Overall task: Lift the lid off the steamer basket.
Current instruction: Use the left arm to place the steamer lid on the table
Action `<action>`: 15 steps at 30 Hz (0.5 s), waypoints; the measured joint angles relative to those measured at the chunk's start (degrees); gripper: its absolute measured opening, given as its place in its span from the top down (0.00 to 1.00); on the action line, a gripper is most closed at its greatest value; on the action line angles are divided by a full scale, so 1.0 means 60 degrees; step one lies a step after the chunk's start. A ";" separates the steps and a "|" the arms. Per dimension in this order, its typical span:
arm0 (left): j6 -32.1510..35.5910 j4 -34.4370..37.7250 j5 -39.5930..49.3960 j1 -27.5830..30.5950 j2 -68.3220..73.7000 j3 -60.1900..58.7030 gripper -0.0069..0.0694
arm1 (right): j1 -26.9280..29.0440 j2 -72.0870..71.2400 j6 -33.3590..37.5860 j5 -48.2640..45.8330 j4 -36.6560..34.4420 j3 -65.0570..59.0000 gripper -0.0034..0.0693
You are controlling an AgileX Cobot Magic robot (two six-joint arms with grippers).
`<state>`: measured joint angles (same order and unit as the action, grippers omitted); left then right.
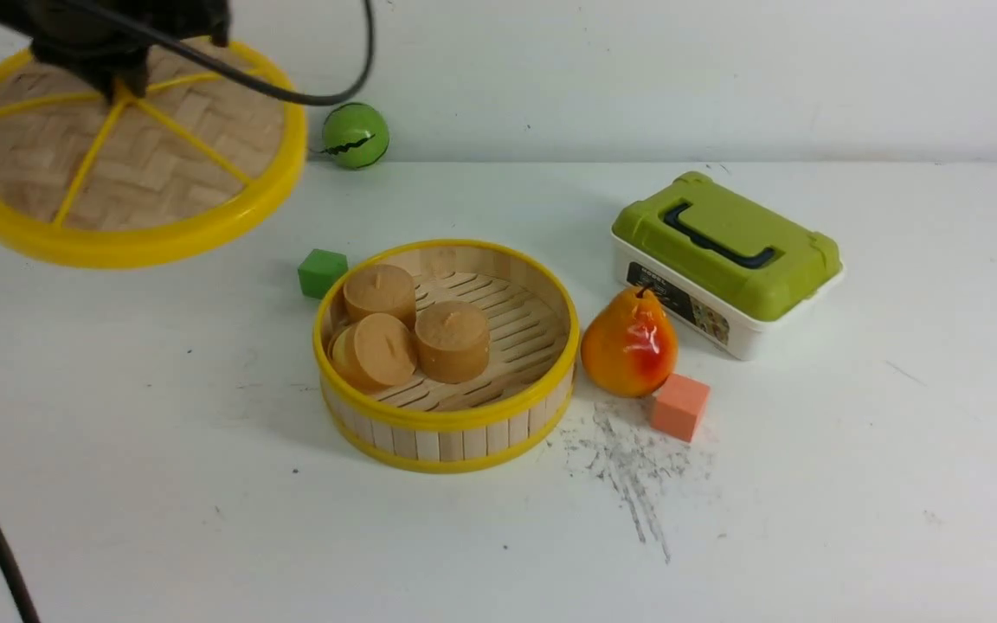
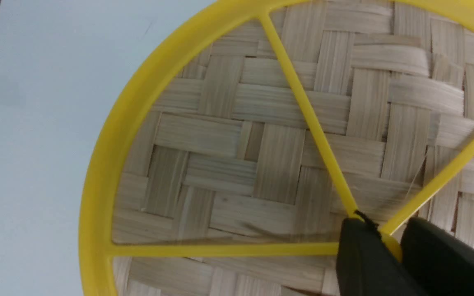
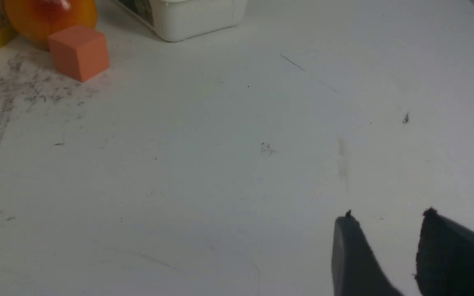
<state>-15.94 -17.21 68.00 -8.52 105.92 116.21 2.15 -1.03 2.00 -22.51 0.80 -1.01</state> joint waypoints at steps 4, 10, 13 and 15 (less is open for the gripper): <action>-0.0009 0.0714 -0.0528 0.1071 0.0000 -0.1137 0.78 | 0.0000 0.0000 0.0000 0.0000 0.0000 0.0000 0.62; -0.0676 0.0779 -0.3109 0.1520 0.0159 -0.3796 0.78 | 0.0000 0.0000 0.0000 -0.0003 0.0000 0.0000 0.62; -0.1011 0.0771 -0.3802 0.1458 0.0374 -0.4411 0.78 | 0.0000 0.0000 0.0000 -0.0003 0.0000 0.0000 0.62; -0.1097 0.0743 -0.3956 0.1444 0.0511 -0.4514 0.78 | 0.0000 0.0000 0.0000 -0.0003 0.0000 0.0000 0.62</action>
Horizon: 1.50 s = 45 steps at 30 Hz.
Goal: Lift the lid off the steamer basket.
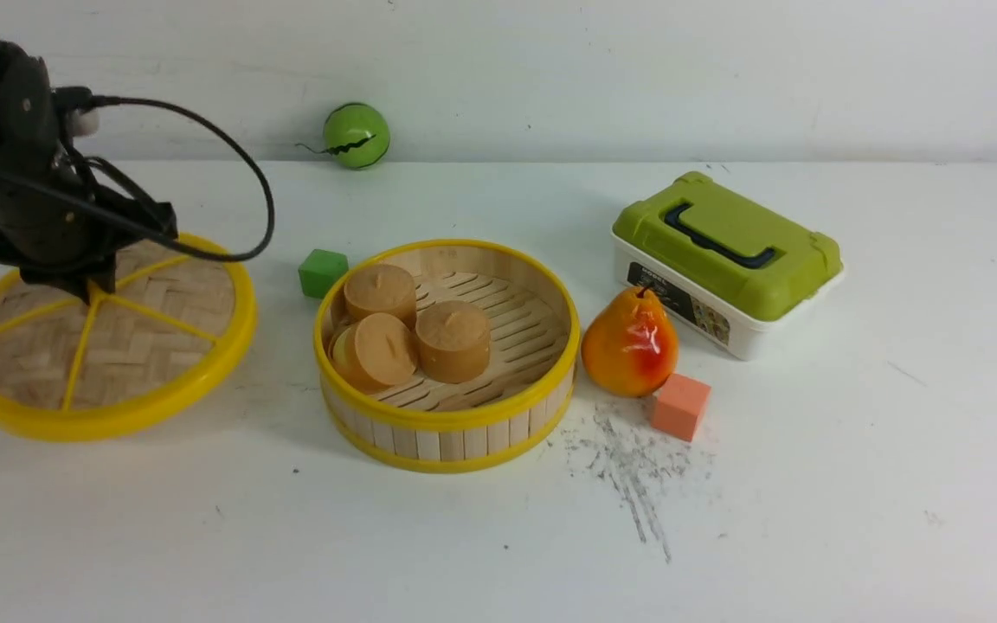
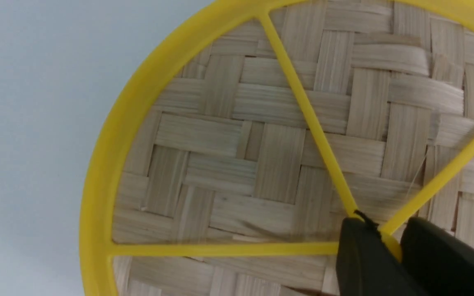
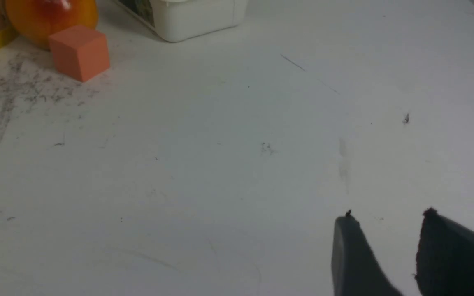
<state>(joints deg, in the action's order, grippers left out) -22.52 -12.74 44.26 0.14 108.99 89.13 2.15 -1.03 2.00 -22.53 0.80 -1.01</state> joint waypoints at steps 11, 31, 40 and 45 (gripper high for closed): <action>-0.0113 0.0993 -0.0246 -0.0024 0.0714 -0.0093 0.78 | 0.0000 0.0000 0.0000 0.0000 0.0009 0.0000 0.62; 0.0230 0.1565 0.0091 -0.0029 0.0402 -0.0093 0.49 | 0.0000 0.0000 0.0000 0.0000 0.0009 0.0000 0.62; 0.1892 0.3070 -0.0088 -0.0029 -0.3540 -0.0105 0.88 | 0.0000 0.0000 0.0000 0.0000 0.0009 0.0000 0.62; 0.2407 0.3687 -0.0339 -0.0029 -0.5729 -0.0618 0.93 | 0.0000 0.0000 0.0000 0.0000 0.0009 0.0000 0.62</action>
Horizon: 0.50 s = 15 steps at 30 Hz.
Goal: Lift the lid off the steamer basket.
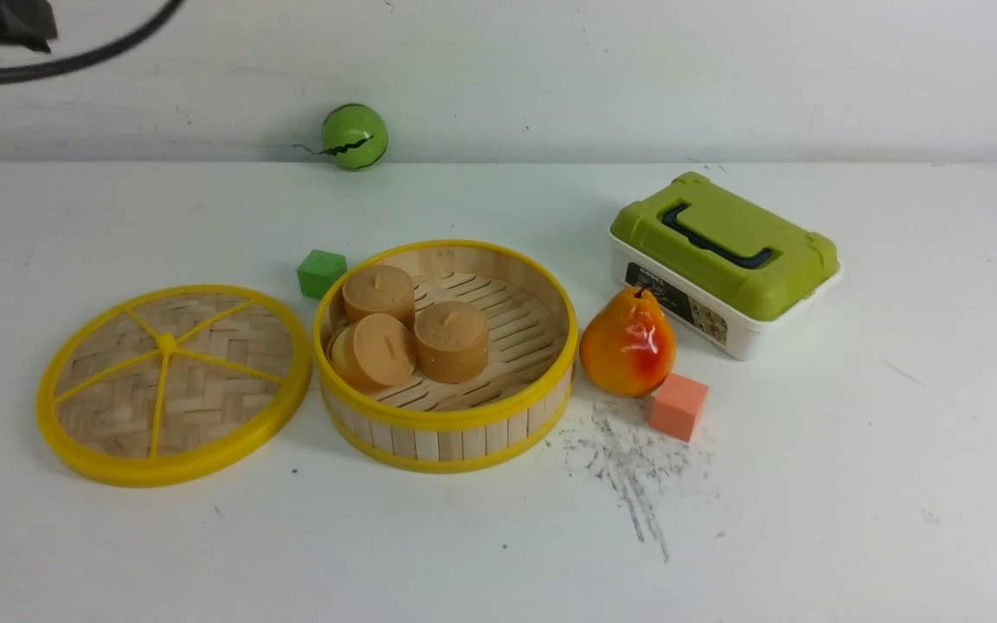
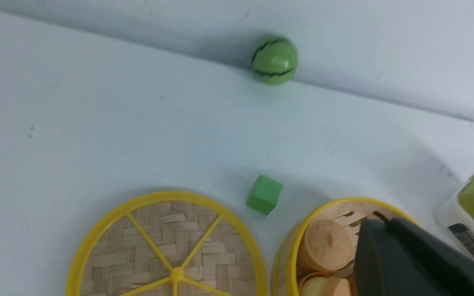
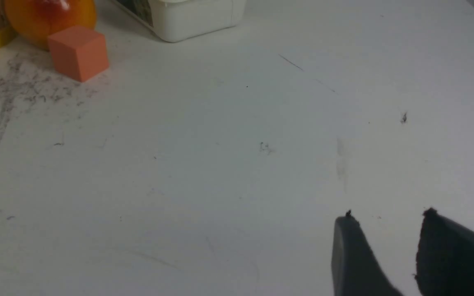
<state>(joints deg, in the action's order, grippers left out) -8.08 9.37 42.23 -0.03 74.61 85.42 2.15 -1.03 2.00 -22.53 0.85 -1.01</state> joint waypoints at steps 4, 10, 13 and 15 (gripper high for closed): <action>0.0157 0.0088 -0.0357 0.0000 -0.1459 -0.1182 0.93 | 0.0000 0.0000 0.0000 0.0000 0.0000 0.0000 0.62; 0.0177 0.0202 -0.0586 0.0000 -0.3927 -0.2943 0.93 | 0.0000 0.0000 0.0000 0.0000 0.0000 0.0000 0.62; 0.0469 0.0539 -0.0755 0.0000 -0.5239 -0.3732 0.93 | 0.0000 0.0000 0.0000 0.0000 0.0000 0.0000 0.62; 0.0838 0.0742 -0.0840 0.0000 -0.6088 -0.4191 0.93 | 0.0000 0.0000 0.0000 0.0000 0.0000 0.0000 0.62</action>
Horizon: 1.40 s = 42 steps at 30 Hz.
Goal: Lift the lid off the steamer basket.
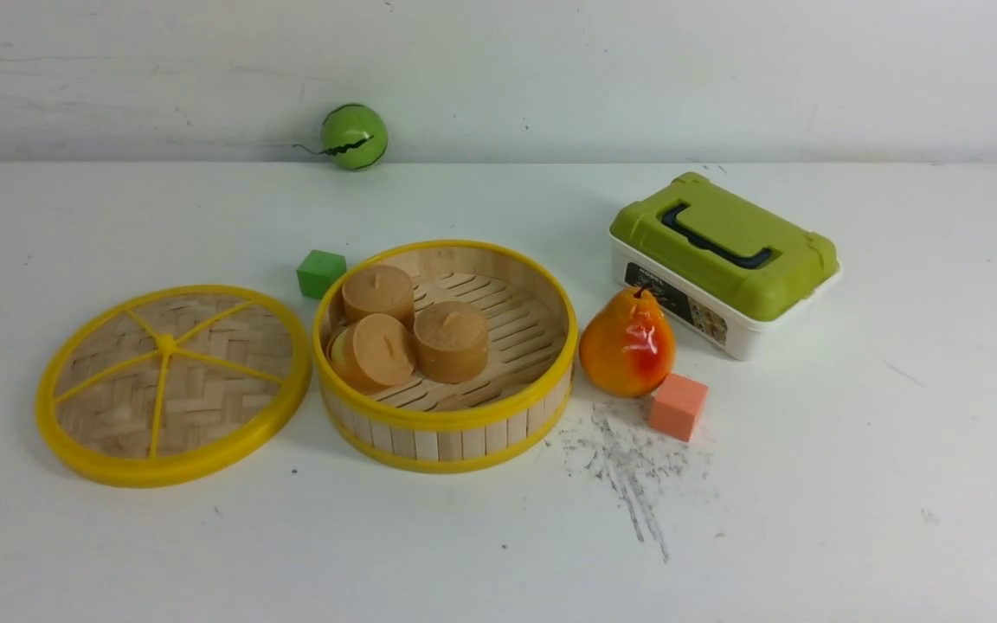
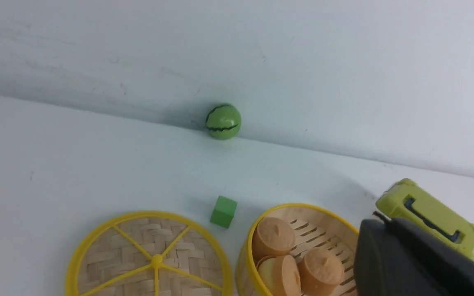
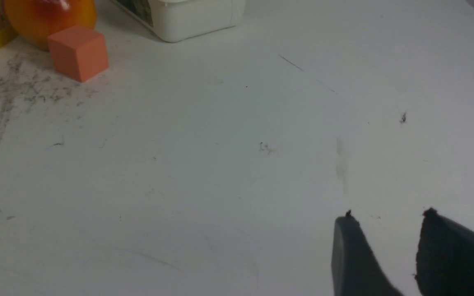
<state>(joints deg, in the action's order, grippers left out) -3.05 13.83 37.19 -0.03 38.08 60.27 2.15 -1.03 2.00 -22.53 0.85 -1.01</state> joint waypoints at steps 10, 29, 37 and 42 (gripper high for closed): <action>0.2456 -0.0426 0.1458 -0.0011 -0.3271 -0.1399 0.93 | 0.0000 0.0000 0.0000 0.0000 0.0000 0.0000 0.62; 0.2811 -0.1046 0.2256 -0.0110 -0.4452 -0.2761 0.93 | 0.0000 0.0000 0.0000 0.0000 0.0000 0.0000 0.62; 0.1929 -0.1326 -0.6351 -0.0110 -0.6409 -0.8094 0.92 | 0.0000 0.0000 0.0000 0.0000 0.0000 0.0000 0.62; 0.0645 -0.1135 -0.7879 -0.0119 -0.6441 -1.0206 0.92 | 0.0000 0.0000 0.0000 0.0000 0.0000 0.0000 0.62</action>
<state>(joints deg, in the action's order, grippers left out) 0.82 7.02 -10.09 -0.75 -0.57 -0.96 2.15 -1.03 2.00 -22.53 0.85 -1.01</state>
